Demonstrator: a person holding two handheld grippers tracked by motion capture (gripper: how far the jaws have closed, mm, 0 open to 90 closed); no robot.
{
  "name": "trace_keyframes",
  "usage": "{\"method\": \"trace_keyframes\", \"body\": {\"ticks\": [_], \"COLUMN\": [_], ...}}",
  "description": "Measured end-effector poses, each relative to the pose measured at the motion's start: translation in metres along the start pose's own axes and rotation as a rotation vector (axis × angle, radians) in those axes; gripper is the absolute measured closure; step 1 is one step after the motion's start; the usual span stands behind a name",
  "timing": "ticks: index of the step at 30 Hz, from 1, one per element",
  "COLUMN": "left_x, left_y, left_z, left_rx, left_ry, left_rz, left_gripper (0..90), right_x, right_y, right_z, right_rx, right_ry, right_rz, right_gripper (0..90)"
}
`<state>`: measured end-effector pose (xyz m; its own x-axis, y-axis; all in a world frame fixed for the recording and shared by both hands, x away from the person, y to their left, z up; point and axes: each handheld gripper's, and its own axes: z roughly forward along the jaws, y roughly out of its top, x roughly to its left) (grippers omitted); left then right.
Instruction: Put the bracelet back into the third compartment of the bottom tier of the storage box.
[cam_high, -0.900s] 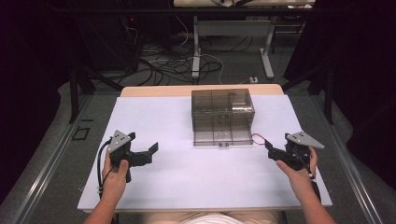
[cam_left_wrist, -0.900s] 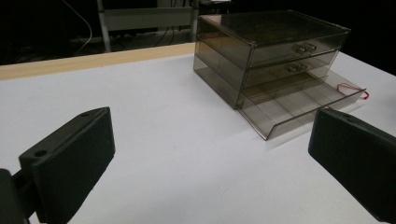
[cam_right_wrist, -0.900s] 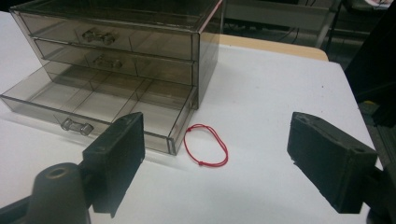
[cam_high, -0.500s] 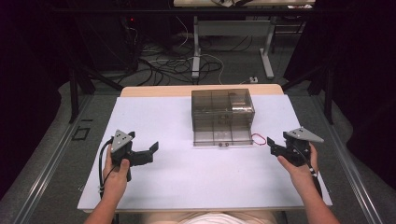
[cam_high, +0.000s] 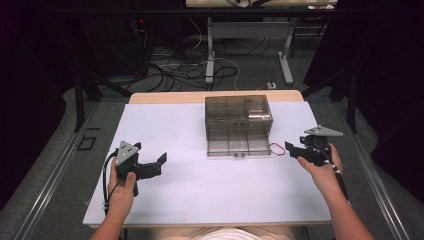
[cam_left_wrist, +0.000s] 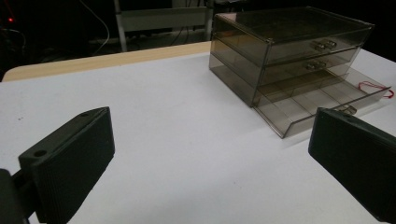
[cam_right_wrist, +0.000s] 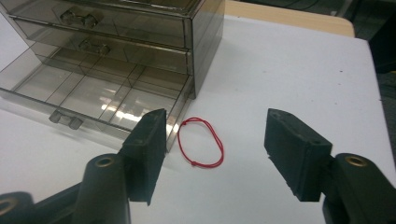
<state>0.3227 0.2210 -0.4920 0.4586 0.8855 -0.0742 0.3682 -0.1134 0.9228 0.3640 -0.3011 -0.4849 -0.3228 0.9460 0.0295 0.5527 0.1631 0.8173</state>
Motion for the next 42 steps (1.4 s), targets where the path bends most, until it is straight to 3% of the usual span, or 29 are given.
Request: {"method": "trace_keyframes", "body": {"ticks": [7, 12, 19, 32, 38, 42], "left_x": [0.002, 0.003, 0.001, -0.002, -0.001, 0.000], "left_y": [0.000, -0.003, -0.005, -0.006, -0.006, -0.006], "left_z": [0.002, 0.003, 0.003, 0.004, 0.004, 0.003], "left_rx": [0.003, 0.013, 0.020, 0.042, 0.043, 0.050], "left_ry": [0.000, -0.025, -0.028, -0.047, -0.047, -0.050], "left_rz": [-0.007, -0.047, -0.033, -0.013, -0.014, -0.009], "left_gripper": [0.7, 1.6, 1.6, 3.1, 3.4, 3.4], "right_x": [-0.003, -0.006, -0.010, -0.017, -0.018, -0.018], "right_y": [0.008, 0.013, 0.017, 0.011, 0.006, 0.003], "right_z": [0.015, 0.025, 0.041, 0.068, 0.073, 0.076], "right_rx": [0.035, 0.070, 0.138, 0.304, 0.347, 0.345], "right_ry": [0.008, 0.007, -0.019, -0.043, -0.054, -0.053], "right_rz": [-0.019, -0.021, -0.012, 0.090, 0.152, 0.177], "right_gripper": [46.2, 50.7, 56.3, 64.9, 69.6, 71.4]}}
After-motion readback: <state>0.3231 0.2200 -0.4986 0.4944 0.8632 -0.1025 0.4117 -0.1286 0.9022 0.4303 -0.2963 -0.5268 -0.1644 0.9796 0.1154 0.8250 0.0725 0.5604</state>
